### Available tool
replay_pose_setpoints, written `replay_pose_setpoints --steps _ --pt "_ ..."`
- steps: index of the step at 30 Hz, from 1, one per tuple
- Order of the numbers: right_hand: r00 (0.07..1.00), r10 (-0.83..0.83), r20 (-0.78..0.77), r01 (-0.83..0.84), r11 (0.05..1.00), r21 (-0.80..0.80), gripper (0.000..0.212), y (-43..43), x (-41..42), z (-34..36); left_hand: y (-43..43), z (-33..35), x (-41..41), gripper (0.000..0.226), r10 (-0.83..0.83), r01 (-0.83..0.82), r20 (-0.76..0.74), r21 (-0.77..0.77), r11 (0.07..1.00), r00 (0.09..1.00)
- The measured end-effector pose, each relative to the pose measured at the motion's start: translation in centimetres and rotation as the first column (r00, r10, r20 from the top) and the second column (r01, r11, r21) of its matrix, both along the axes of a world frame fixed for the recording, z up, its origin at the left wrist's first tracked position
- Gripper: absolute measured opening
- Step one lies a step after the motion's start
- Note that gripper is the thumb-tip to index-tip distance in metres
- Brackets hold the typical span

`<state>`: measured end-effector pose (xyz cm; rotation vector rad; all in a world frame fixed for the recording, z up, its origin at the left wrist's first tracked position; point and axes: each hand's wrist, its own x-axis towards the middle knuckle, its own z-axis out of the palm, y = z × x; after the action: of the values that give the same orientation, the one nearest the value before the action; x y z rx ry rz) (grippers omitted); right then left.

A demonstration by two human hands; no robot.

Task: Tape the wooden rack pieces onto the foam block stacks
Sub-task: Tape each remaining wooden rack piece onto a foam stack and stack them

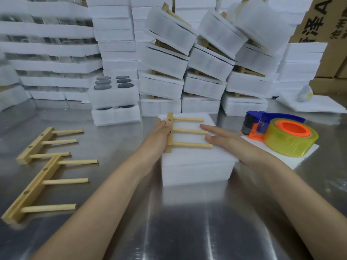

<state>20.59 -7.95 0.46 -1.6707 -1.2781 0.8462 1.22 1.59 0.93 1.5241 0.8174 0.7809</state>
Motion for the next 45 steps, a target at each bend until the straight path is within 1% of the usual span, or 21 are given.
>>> replay_pose_setpoints --steps 2,6,9,11,13,15,18,21,23,26,27,29,30,31,32,33,35,38,40,42,45 --pt "1.000 -0.001 -0.009 0.001 1.000 -0.004 0.041 0.0 -0.1 0.0 0.0 -0.3 0.2 0.052 0.012 -0.012 -0.014 0.000 1.000 1.000" --pt "0.998 -0.052 -0.040 0.052 0.999 -0.008 0.063 0.0 -0.3 -0.1 0.2 -0.7 0.3 0.059 -0.018 0.017 -0.013 -0.053 0.998 1.000" --pt "0.996 -0.080 -0.041 0.079 0.997 -0.023 0.070 0.2 -0.5 0.0 0.6 -0.9 0.3 0.055 -0.047 0.047 0.002 -0.097 0.994 0.999" --pt "0.996 -0.078 -0.033 0.077 0.997 -0.030 0.071 0.1 -0.4 0.0 0.6 -0.7 0.2 0.046 -0.057 0.062 0.046 -0.114 0.992 0.997" --pt "0.997 -0.068 -0.038 0.066 0.997 -0.029 0.072 0.0 -0.4 0.0 0.3 -0.5 0.0 0.035 -0.080 0.086 0.068 -0.096 0.992 0.994" --pt "0.997 -0.065 -0.043 0.064 0.998 -0.024 0.073 -0.1 -0.3 0.0 0.2 -0.5 0.0 0.032 -0.079 0.080 0.029 -0.049 0.996 0.996" --pt "0.998 -0.057 -0.036 0.056 0.998 -0.018 0.072 -0.1 -0.3 -0.1 0.1 -0.6 0.4 0.032 -0.008 0.013 -0.057 0.082 0.997 0.998" --pt "0.997 -0.070 -0.008 0.070 0.997 -0.028 0.069 0.3 0.2 -0.5 0.4 -0.6 0.9 0.042 0.133 -0.102 -0.123 0.230 0.968 0.983" --pt "0.997 -0.070 0.011 0.070 0.997 -0.029 0.065 0.1 0.3 -0.7 0.4 -1.0 0.7 0.047 0.103 -0.061 -0.120 0.315 0.947 0.987" --pt "0.998 -0.042 0.045 0.043 0.999 -0.021 0.060 0.4 0.2 -0.5 0.3 -1.5 0.3 0.044 0.029 0.013 -0.127 0.312 0.950 0.991" --pt "0.994 0.055 0.094 -0.056 0.998 0.008 0.053 -0.2 0.6 -0.8 0.4 -1.5 0.4 0.048 -0.007 0.053 -0.139 0.326 0.944 0.990" --pt "0.993 0.102 0.061 -0.103 0.994 0.018 0.034 -0.8 1.4 -1.3 0.4 -1.0 0.3 0.066 -0.081 0.110 -0.119 0.265 0.958 0.990" --pt "0.986 0.129 0.105 -0.126 0.992 -0.026 0.040 -0.9 1.3 -0.8 0.5 -0.6 0.1 0.073 -0.107 0.134 -0.132 0.222 0.966 0.986" --pt "0.985 0.135 0.103 -0.128 0.989 -0.078 0.061 -0.8 0.7 -0.2 0.6 -0.5 -0.1 0.074 -0.139 0.171 -0.157 0.215 0.962 0.978" --pt "0.997 0.072 0.042 -0.067 0.992 -0.108 0.082 -0.8 0.2 0.3 0.5 -0.5 -0.4 0.070 -0.157 0.205 -0.208 0.236 0.950 0.966" --pt "1.000 -0.003 0.006 0.004 0.993 -0.114 0.094 -0.7 -0.1 0.6 0.5 -0.5 -0.6 0.064 -0.157 0.225 -0.255 0.262 0.938 0.954" --pt "0.999 0.029 -0.042 -0.033 0.995 -0.094 0.103 -1.9 -0.1 0.6 0.3 -0.5 -0.8 0.057 -0.092 0.229 -0.353 0.368 0.901 0.931" --pt "0.998 -0.003 -0.062 -0.003 0.996 -0.087 0.096 -1.1 -0.1 0.5 -0.3 -0.3 -0.9 0.062 -0.005 0.220 -0.404 0.488 0.844 0.915" --pt "0.998 -0.012 -0.069 0.006 0.996 -0.088 0.091 -0.9 0.1 0.1 -0.4 0.1 -1.1 0.059 -0.036 0.205 -0.344 0.469 0.859 0.938" --pt "0.998 -0.019 -0.054 0.014 0.996 -0.090 0.083 -0.5 0.3 -0.1 -0.3 0.1 -0.9 0.047 -0.078 0.186 -0.251 0.441 0.878 0.965" --pt "0.999 -0.051 -0.009 0.050 0.995 -0.090 0.074 0.0 0.4 -0.1 0.3 -0.2 -0.6 0.037 -0.038 0.116 -0.209 0.377 0.919 0.977"
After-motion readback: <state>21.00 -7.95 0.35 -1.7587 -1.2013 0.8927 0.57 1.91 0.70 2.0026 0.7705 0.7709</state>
